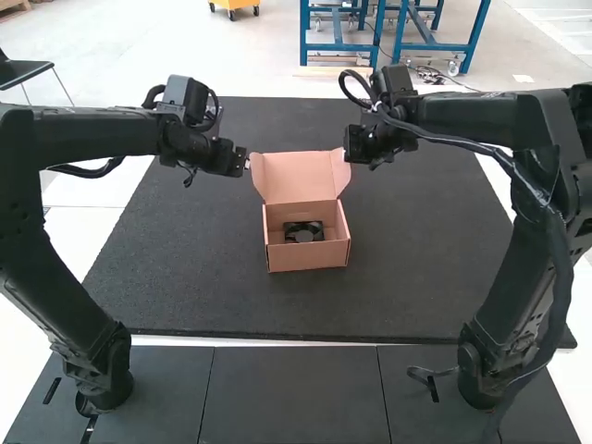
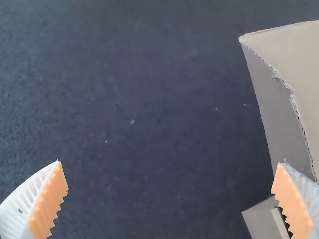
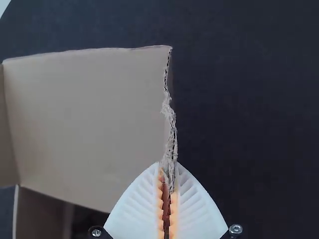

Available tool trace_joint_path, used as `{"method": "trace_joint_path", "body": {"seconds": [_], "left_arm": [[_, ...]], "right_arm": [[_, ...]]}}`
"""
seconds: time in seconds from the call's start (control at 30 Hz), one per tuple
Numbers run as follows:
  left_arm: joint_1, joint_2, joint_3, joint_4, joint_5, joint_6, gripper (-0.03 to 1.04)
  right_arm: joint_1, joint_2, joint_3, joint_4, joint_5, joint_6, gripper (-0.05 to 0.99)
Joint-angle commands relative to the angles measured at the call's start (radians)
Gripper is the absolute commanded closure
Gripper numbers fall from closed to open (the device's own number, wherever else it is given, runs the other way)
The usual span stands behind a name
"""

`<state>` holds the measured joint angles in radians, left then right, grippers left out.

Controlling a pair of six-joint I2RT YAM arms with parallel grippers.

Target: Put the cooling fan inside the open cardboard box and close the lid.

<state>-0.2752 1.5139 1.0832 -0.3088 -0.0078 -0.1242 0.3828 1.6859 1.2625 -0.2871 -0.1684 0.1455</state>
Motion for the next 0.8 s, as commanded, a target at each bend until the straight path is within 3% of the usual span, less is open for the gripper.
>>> {"method": "trace_joint_path", "body": {"seconds": [0.0,0.23,0.77], "left_arm": [[-0.009,0.0,0.035,0.013,0.006,0.009,0.04],[-0.019,0.005,0.038,0.016,0.009,0.008,0.04],[-0.065,0.011,0.061,0.0,0.011,-0.005,0.04]], "right_arm": [[-0.005,-0.011,0.035,0.011,-0.022,-0.004,0.86],[-0.005,-0.009,0.035,0.009,-0.031,-0.009,0.94],[-0.001,-0.014,0.038,-0.043,-0.056,-0.027,0.95]]}}
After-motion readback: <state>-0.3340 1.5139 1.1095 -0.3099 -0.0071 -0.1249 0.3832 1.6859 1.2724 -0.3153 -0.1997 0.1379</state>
